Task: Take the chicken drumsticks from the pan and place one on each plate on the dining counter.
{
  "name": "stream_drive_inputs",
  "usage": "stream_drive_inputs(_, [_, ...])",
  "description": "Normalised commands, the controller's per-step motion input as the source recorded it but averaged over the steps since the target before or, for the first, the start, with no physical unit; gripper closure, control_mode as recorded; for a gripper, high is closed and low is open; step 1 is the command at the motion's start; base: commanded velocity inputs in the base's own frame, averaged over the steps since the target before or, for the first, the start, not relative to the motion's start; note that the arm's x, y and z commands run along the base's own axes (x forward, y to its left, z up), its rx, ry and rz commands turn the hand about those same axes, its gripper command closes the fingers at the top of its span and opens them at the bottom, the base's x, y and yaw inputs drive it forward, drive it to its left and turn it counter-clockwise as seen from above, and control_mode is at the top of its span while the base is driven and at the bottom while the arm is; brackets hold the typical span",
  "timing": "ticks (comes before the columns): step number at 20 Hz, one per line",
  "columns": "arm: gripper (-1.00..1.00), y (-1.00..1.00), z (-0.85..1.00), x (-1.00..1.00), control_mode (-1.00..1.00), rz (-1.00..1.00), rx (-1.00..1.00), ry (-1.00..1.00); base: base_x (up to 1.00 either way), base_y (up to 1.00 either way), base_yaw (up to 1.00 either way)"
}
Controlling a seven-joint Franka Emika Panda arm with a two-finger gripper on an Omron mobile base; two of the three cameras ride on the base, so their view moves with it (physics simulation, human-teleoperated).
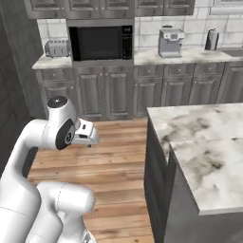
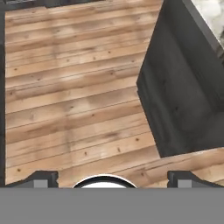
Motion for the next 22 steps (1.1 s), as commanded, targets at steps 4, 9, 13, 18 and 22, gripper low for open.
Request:
stream_drive_inputs(4, [-1.00,0.00,0.00,0.00,1.00,0.00,0.00,0.00,1.00,0.56,-0.26])
stream_drive_inputs(9, [-1.00,0.00,0.00,0.00,1.00,0.00,0.00,0.00,1.00,0.52,-0.33])
stream_drive_inputs(13, [-1.00,0.00,0.00,0.00,1.00,0.00,0.00,0.00,0.97,0.54,-0.39])
stream_drive_inputs(18, [-1.00,0.00,0.00,0.00,1.00,0.00,0.00,0.00,0.94,0.57,-0.39])
stream_drive_inputs(22, [-1.00,0.00,0.00,0.00,1.00,0.00,0.00,0.00,0.85,0.71,-0.36])
